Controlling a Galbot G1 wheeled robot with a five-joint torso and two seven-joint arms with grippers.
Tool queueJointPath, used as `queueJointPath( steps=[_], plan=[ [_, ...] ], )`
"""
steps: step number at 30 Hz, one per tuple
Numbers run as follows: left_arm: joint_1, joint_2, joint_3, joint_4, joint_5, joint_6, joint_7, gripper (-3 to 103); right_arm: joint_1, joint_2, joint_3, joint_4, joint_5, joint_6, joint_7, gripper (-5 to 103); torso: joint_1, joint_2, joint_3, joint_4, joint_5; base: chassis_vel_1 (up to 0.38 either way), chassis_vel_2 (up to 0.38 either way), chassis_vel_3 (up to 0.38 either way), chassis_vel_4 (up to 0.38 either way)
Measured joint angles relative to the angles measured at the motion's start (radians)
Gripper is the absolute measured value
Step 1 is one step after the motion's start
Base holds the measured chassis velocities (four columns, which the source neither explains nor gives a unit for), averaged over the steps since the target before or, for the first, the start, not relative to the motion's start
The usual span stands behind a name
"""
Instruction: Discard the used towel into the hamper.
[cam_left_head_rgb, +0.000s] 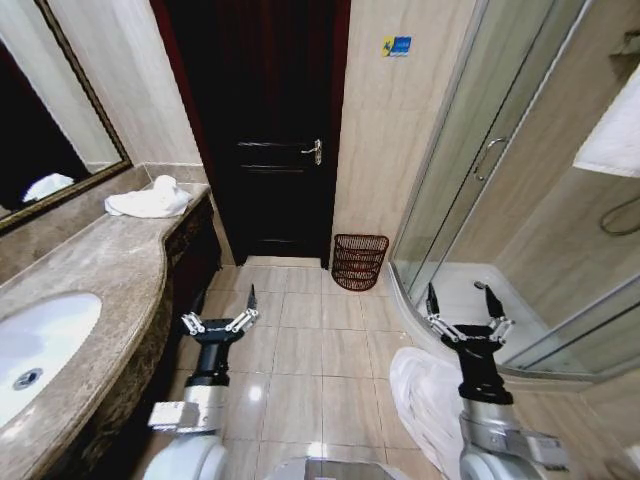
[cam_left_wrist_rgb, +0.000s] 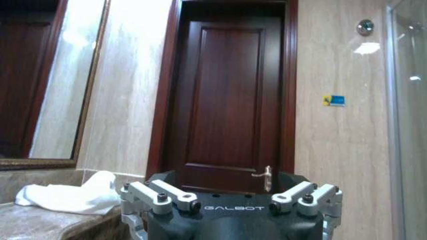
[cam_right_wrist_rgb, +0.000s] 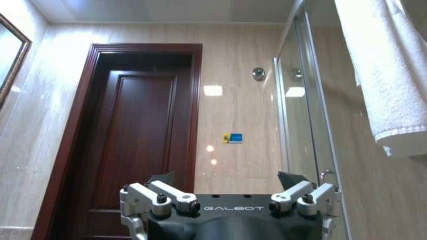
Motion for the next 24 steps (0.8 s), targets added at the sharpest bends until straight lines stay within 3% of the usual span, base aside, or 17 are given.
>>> queueJointPath(
  steps=[6,9,11,13,22,24],
  plan=[
    [-0.006,0.000,0.028,0.020,-0.002,0.009,0.029,100,0.010,0.005,-0.011,-0.003,-0.029,-0.051,0.018,100,0.000,0.000,0.000,0.0000,0.0000,0.000,0.000,0.000,0.000],
    [-0.005,0.000,0.031,0.040,0.014,-0.029,0.074,100,0.010,0.007,-0.015,-0.003,-0.030,-0.057,0.020,100,0.000,0.000,0.000,0.0000,0.0000,0.000,0.000,0.000,0.000],
    [0.004,0.001,0.030,0.062,0.067,-0.099,0.148,100,0.012,0.010,-0.017,-0.004,-0.030,-0.059,0.020,100,0.000,0.000,0.000,-0.0001,0.0001,0.000,0.000,0.000,0.000],
    [0.007,0.001,0.035,0.065,0.079,-0.106,0.154,100,0.013,0.010,-0.019,-0.004,-0.029,-0.060,0.020,100,0.000,0.000,0.000,0.0000,0.0000,0.000,0.000,0.000,0.000],
    [0.005,0.000,0.056,0.070,0.082,-0.089,0.125,100,0.015,0.003,-0.025,0.000,-0.014,-0.066,0.002,100,0.000,0.000,0.000,0.0000,0.0001,0.000,0.000,0.000,0.000],
    [0.001,0.000,0.063,0.070,0.090,-0.057,0.072,103,0.015,0.004,-0.031,0.002,-0.015,-0.065,-0.002,100,0.000,0.000,0.000,0.0000,0.0001,0.000,0.000,0.000,0.000]
  ],
)
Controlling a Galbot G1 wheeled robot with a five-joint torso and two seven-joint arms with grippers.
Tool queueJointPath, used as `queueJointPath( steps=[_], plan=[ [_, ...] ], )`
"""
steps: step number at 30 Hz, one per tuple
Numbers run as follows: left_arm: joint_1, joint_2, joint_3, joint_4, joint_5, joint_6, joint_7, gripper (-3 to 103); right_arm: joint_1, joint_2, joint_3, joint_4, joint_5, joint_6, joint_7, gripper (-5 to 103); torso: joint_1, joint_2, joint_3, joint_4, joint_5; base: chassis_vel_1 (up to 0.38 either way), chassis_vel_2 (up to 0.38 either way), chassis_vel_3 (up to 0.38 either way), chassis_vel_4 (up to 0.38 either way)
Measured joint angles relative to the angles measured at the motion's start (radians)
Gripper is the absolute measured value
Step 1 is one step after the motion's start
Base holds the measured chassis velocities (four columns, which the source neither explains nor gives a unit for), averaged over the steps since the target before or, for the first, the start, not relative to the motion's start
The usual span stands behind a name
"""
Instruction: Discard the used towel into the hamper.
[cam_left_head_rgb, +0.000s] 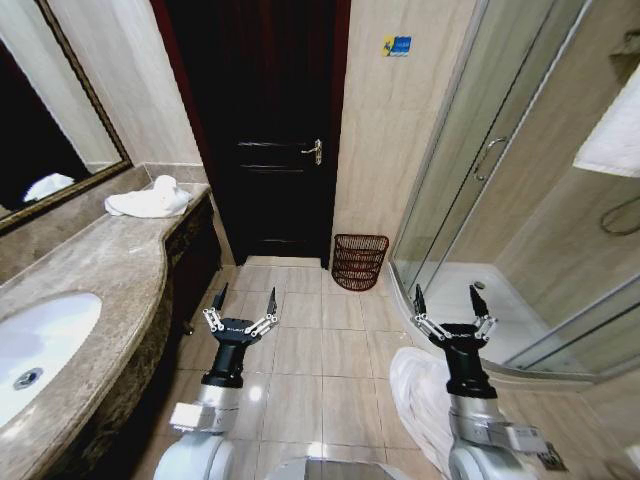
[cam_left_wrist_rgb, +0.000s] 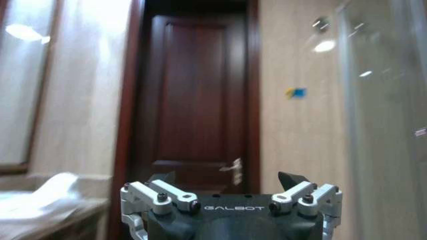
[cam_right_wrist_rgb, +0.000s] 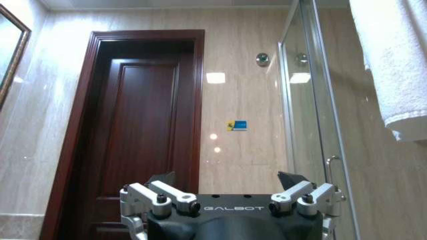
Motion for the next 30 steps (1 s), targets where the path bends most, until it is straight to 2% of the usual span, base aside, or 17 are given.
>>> queueJointPath(
  steps=[2,5,9,17,30],
  plan=[
    [-0.003,0.000,0.003,-0.001,0.001,0.032,-0.042,101,0.000,0.001,-0.003,0.001,-0.002,0.000,-0.001,100,0.000,0.000,0.000,0.0000,-0.0001,0.000,0.000,0.000,0.000],
    [-0.001,0.000,-0.001,-0.003,0.002,0.040,-0.058,96,-0.001,-0.001,-0.004,0.001,-0.003,0.000,-0.001,100,0.000,0.000,0.000,0.0000,-0.0001,0.000,0.000,0.000,0.000],
    [0.000,0.000,-0.005,-0.004,0.019,0.024,-0.058,100,-0.001,0.000,-0.003,0.001,-0.002,0.000,-0.001,100,0.000,0.000,0.000,0.0000,0.0000,0.000,0.000,0.000,0.000],
    [0.002,0.000,-0.013,0.013,0.089,-0.012,-0.051,100,0.000,0.008,-0.006,0.001,-0.002,0.005,0.001,100,0.000,0.000,0.000,0.0000,-0.0001,-0.040,0.033,0.039,-0.036],
    [0.000,0.000,-0.008,0.024,0.094,-0.020,-0.046,100,0.001,0.009,-0.017,-0.002,-0.005,0.007,-0.001,100,0.000,0.000,0.000,0.0001,0.0002,-0.129,0.143,0.137,-0.128]
  ],
)
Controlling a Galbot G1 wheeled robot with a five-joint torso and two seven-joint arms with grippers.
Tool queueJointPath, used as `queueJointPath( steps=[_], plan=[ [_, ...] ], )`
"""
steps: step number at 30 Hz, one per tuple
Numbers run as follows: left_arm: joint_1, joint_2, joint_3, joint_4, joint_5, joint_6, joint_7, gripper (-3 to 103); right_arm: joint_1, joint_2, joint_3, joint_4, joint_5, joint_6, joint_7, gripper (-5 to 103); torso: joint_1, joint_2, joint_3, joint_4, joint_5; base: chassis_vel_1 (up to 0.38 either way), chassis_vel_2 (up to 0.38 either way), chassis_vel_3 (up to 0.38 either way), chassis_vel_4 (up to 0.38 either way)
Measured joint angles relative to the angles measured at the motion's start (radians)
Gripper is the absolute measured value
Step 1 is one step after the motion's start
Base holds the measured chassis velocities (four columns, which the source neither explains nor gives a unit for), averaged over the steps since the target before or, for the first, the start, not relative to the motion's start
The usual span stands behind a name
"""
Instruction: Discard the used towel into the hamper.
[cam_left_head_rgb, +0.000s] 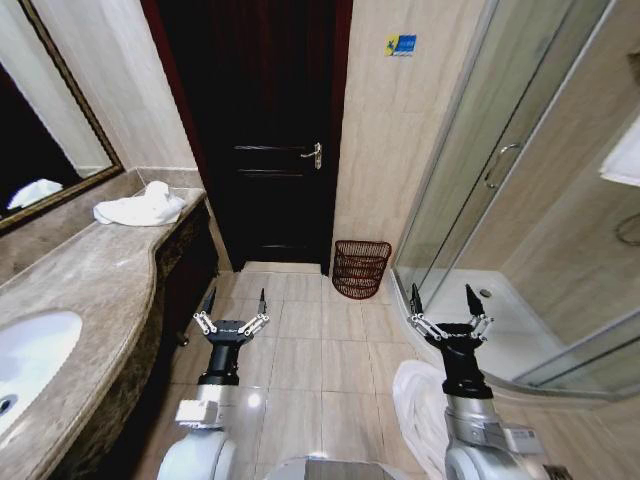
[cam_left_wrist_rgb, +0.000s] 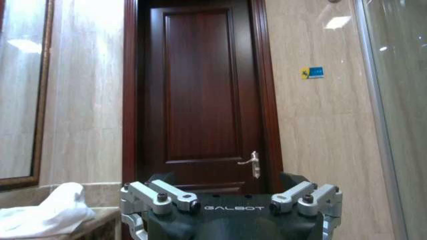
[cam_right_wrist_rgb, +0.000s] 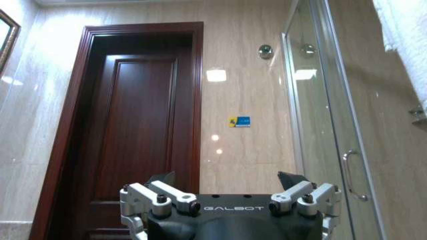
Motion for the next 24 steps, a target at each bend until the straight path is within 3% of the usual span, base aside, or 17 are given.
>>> queueJointPath(
  steps=[9,24],
  plan=[
    [0.005,0.000,-0.004,-0.007,-0.033,0.003,-0.001,100,0.012,-0.013,-0.003,-0.010,0.004,-0.003,0.001,100,0.000,0.000,0.000,0.0001,-0.0001,-0.125,0.141,0.143,-0.145],
    [0.005,0.000,-0.003,-0.020,-0.048,0.005,-0.001,100,0.019,-0.008,-0.009,-0.012,0.015,0.017,0.000,100,0.000,0.000,0.000,-0.0003,-0.0002,-0.248,0.231,0.246,-0.225]
  ],
)
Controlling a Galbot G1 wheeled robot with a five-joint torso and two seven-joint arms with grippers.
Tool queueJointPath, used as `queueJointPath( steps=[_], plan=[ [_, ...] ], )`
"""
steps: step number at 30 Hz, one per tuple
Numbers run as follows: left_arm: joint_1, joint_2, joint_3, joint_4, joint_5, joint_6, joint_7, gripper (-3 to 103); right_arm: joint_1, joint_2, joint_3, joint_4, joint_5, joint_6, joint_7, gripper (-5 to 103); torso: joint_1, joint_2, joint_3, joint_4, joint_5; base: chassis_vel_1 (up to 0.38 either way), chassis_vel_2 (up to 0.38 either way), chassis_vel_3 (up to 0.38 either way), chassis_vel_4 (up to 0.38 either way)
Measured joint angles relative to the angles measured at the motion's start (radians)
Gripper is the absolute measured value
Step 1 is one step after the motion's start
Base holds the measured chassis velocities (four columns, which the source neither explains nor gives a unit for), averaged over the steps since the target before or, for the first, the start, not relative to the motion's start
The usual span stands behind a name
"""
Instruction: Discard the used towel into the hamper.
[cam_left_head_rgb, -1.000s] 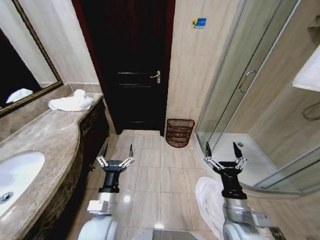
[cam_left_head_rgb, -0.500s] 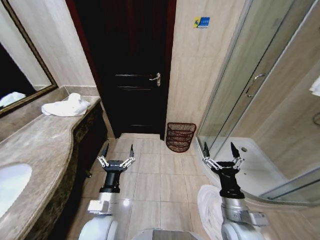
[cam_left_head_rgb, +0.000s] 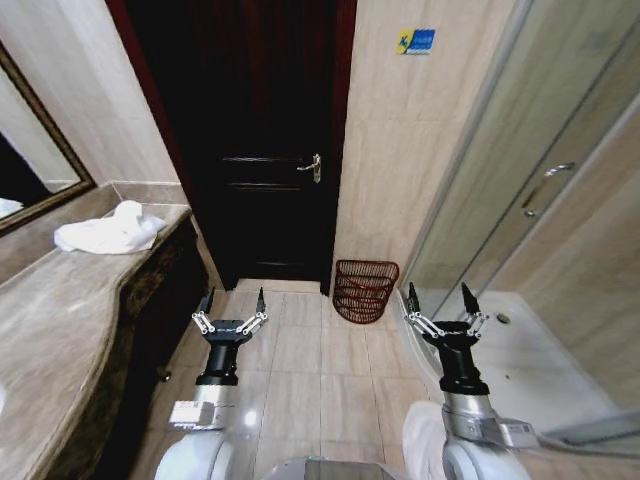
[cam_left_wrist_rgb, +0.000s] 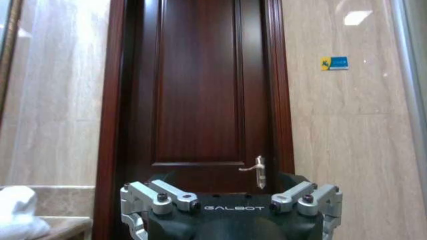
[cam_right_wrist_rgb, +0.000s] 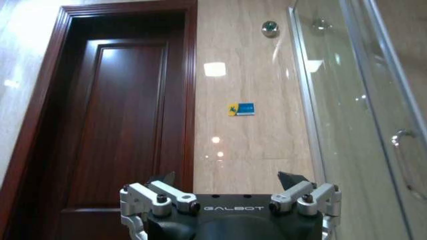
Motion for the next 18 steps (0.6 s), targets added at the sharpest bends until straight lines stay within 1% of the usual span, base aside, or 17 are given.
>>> queueJointPath(
  steps=[1,5,8,12,15,16,18],
  plan=[
    [-0.001,0.000,-0.001,0.000,-0.003,0.001,-0.002,100,0.000,0.000,0.000,0.000,0.000,0.002,-0.001,100,0.000,0.000,0.000,0.0003,0.0001,-0.190,0.192,0.118,-0.174],
    [-0.005,0.000,-0.002,0.000,-0.010,0.015,-0.016,100,0.001,0.000,0.001,0.000,0.003,0.005,-0.002,100,0.000,0.000,0.000,0.0003,0.0000,-0.107,0.152,0.072,-0.045],
    [-0.007,0.000,0.002,0.000,-0.023,0.027,-0.030,100,0.001,-0.001,0.002,0.000,0.008,0.011,-0.007,100,-0.001,0.000,0.000,0.0001,-0.0002,0.000,0.000,0.000,0.000],
    [-0.013,0.000,0.005,-0.003,-0.056,0.035,-0.045,100,0.001,0.000,0.002,-0.004,0.008,0.014,-0.010,100,-0.001,0.001,0.000,0.0001,-0.0002,0.079,-0.057,-0.053,0.067],
    [-0.021,0.000,0.001,0.006,-0.099,0.042,-0.063,100,0.004,0.003,-0.003,-0.014,0.010,0.016,-0.013,100,-0.001,0.001,0.000,0.0001,-0.0001,0.051,-0.029,-0.021,0.046],
    [-0.021,0.000,0.001,0.006,-0.099,0.042,-0.063,100,0.004,0.003,-0.003,-0.014,0.010,0.016,-0.013,100,-0.001,0.001,0.000,0.0001,-0.0001,0.020,-0.012,0.009,0.053],
    [-0.021,0.000,0.001,0.004,-0.120,0.066,-0.079,100,0.011,0.008,-0.004,-0.016,0.014,0.022,-0.015,100,-0.001,0.001,0.000,0.0001,0.0000,-0.009,0.024,0.031,0.027]
  ],
)
